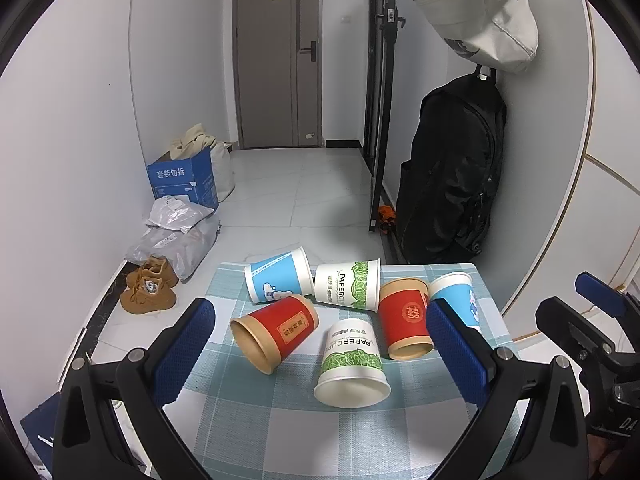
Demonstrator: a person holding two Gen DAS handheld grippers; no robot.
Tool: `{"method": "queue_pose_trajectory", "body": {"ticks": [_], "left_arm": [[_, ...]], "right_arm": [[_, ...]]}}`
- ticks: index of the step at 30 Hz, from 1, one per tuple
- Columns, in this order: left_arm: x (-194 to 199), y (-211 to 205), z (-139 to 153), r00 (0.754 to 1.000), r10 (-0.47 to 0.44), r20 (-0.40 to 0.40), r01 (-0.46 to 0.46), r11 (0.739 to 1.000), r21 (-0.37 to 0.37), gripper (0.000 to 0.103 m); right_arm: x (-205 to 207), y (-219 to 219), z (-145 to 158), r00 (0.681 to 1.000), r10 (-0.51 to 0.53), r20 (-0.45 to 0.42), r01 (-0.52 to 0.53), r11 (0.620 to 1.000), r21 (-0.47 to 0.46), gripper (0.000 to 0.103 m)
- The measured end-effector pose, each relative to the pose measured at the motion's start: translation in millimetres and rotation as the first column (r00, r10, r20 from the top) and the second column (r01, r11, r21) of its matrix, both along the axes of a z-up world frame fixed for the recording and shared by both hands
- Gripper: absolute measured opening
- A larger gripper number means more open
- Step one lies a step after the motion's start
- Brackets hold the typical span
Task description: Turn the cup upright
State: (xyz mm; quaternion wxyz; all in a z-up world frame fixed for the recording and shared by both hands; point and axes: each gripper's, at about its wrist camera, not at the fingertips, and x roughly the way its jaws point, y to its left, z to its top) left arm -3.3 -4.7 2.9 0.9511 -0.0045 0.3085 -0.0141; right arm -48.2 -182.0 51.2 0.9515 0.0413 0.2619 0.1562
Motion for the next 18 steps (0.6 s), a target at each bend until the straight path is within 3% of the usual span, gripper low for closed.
{"method": "queue_pose_trajectory", "body": {"ticks": [18], "left_arm": [[-0.4, -0.2, -2.2, 1.0, -0.016, -0.007, 0.016, 1.0, -0.021, 0.102]], "right_arm": [[-0.8, -1.0, -1.2, 1.0, -0.004, -0.006, 0.004, 1.0, 0.004, 0.095]]}}
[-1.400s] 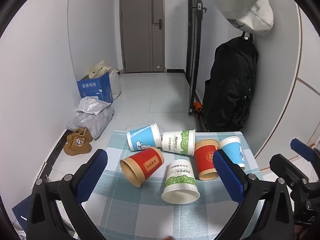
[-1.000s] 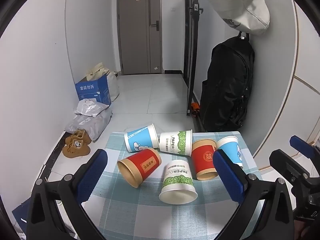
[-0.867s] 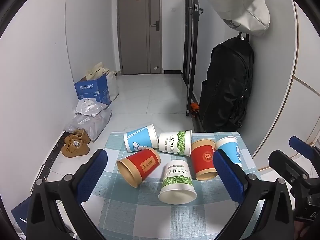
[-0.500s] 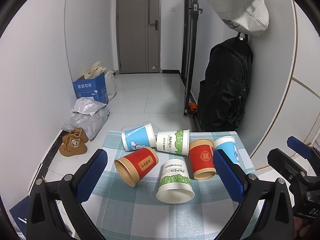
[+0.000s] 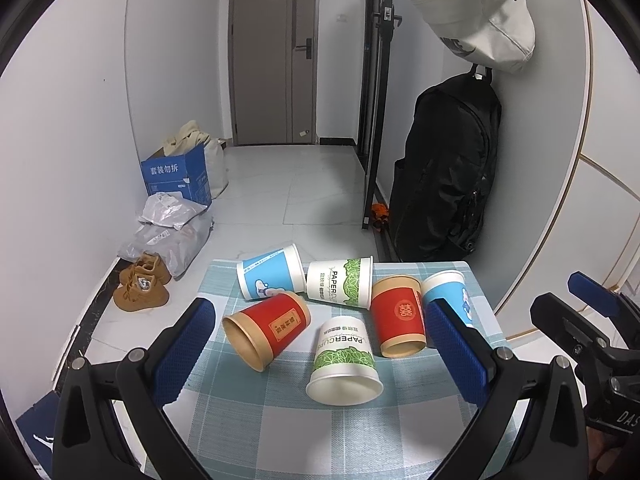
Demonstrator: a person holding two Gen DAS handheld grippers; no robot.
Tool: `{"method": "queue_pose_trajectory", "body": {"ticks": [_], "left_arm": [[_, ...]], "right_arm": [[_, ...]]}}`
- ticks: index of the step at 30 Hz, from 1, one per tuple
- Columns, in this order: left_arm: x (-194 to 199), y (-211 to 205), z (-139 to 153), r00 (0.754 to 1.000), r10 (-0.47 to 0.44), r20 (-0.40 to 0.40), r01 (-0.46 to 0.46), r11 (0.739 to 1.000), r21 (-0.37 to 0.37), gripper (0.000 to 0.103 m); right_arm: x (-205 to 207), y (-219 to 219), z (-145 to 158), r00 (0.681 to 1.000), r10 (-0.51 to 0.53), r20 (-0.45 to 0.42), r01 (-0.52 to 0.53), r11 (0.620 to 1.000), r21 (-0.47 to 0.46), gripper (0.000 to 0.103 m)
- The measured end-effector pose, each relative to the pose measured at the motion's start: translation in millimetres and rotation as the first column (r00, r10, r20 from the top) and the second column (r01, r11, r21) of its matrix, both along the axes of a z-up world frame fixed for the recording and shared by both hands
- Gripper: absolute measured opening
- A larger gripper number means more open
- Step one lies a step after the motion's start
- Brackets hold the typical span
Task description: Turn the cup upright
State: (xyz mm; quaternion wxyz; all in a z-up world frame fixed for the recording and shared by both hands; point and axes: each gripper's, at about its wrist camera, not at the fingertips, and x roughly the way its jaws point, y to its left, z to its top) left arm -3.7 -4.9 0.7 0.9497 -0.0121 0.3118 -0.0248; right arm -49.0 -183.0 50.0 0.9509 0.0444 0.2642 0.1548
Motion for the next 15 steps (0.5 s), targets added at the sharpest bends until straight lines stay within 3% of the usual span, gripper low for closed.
{"method": "queue_pose_trajectory", "body": {"ticks": [15], "left_arm": [[-0.2, -2.2, -2.6, 1.0, -0.009, -0.011, 0.008, 1.0, -0.007, 0.102]], "right_arm": [[-0.6, -3.8, 1.8, 1.0, -0.009, 0.002, 0.009, 1.0, 0.006, 0.094]]}}
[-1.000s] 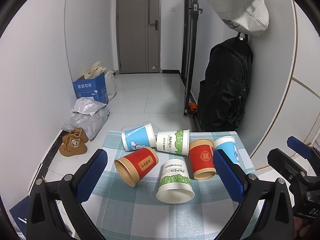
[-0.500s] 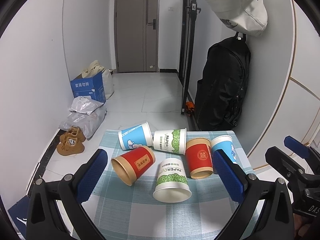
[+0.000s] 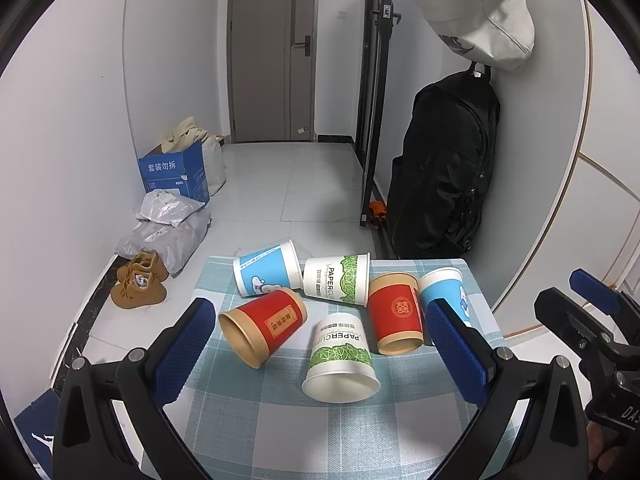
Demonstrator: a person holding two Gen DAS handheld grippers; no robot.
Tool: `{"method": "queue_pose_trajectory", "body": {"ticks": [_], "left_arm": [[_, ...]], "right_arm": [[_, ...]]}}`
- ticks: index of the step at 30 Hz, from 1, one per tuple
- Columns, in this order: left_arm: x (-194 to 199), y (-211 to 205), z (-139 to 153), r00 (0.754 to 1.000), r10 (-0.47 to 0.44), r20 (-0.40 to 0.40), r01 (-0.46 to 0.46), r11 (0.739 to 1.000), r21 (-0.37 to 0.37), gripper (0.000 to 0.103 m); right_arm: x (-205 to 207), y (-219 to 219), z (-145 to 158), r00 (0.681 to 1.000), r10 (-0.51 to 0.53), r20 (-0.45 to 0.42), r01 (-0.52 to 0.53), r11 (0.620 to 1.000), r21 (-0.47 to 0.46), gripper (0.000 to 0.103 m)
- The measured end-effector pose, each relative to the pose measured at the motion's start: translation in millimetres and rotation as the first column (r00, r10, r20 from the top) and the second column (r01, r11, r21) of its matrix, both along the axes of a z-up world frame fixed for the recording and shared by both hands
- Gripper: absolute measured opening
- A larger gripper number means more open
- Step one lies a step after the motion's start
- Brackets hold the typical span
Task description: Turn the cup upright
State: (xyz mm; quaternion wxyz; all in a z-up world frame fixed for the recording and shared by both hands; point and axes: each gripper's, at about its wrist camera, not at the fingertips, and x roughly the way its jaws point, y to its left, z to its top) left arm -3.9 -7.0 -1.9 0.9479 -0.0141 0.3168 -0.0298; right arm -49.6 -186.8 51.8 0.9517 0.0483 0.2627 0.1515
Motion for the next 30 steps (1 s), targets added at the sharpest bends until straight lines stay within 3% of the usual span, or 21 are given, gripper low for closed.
{"method": "queue_pose_trajectory", "body": {"ticks": [17, 24, 30], "left_arm": [[3, 5, -9, 0.998, -0.016, -0.054, 0.014, 0.999, -0.037, 0.102], [14, 10, -30, 0.984, -0.063, -0.169, 0.047, 0.994, -0.095, 0.102], [36, 11, -62, 0.938, -0.096, -0.334, 0.036, 0.983, -0.181, 0.098]], "right_arm": [[1, -3, -2, 1.0, -0.009, -0.019, 0.009, 1.0, 0.009, 0.094], [6, -14, -3, 0.999, -0.034, -0.036, 0.035, 0.998, 0.049, 0.094], [16, -29, -9, 0.994, -0.064, -0.09, 0.072, 0.993, 0.093, 0.094]]}}
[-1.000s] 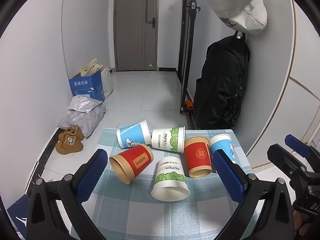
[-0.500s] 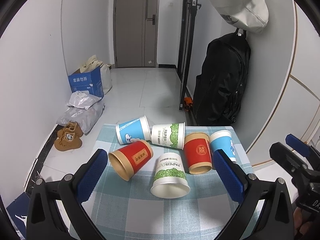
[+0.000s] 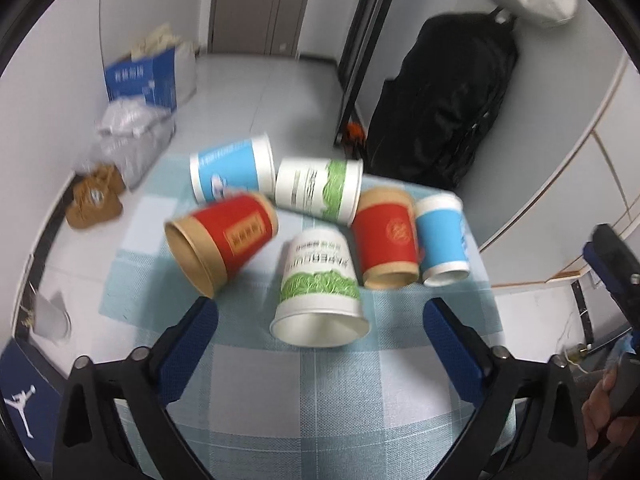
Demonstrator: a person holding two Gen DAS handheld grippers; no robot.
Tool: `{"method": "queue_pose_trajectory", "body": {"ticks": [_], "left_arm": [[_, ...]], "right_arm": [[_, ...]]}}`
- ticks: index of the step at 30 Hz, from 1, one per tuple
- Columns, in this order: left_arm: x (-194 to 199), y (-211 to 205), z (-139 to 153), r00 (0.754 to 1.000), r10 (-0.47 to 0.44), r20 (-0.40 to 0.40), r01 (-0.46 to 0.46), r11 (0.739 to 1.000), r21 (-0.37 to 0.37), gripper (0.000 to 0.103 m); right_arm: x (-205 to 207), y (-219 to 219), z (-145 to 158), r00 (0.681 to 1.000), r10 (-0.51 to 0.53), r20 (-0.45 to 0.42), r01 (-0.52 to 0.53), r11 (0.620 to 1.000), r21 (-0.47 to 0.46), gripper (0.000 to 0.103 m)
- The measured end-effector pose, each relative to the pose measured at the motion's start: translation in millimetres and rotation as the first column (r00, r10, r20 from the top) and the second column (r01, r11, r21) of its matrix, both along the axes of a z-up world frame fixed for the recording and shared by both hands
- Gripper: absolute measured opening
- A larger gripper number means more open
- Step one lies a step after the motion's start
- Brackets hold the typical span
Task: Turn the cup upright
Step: 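Move the left gripper to the white leaf-print cup and close on it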
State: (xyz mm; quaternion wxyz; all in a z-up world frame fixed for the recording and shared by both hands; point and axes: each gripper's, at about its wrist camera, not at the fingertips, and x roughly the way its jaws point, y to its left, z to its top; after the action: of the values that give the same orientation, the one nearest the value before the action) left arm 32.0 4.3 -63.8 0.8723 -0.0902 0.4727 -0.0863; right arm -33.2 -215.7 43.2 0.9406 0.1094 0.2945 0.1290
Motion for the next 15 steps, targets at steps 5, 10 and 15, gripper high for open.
{"method": "queue_pose_trajectory", "body": {"ticks": [5, 10, 15], "left_arm": [[20, -6, -13, 0.997, -0.021, -0.076, 0.022, 1.0, 0.013, 0.094], [32, -13, -24, 0.991, -0.034, -0.127, 0.041, 0.997, 0.06, 0.094], [42, -14, -41, 0.974, -0.08, -0.211, 0.097, 0.993, 0.074, 0.071]], "right_arm": [[9, -8, -5, 0.999, -0.008, -0.033, 0.008, 1.0, 0.01, 0.094], [13, -10, -6, 0.999, 0.0, -0.047, 0.0, 1.0, 0.005, 0.094], [18, -12, -9, 0.997, 0.013, -0.071, -0.013, 1.0, 0.006, 0.094]]}}
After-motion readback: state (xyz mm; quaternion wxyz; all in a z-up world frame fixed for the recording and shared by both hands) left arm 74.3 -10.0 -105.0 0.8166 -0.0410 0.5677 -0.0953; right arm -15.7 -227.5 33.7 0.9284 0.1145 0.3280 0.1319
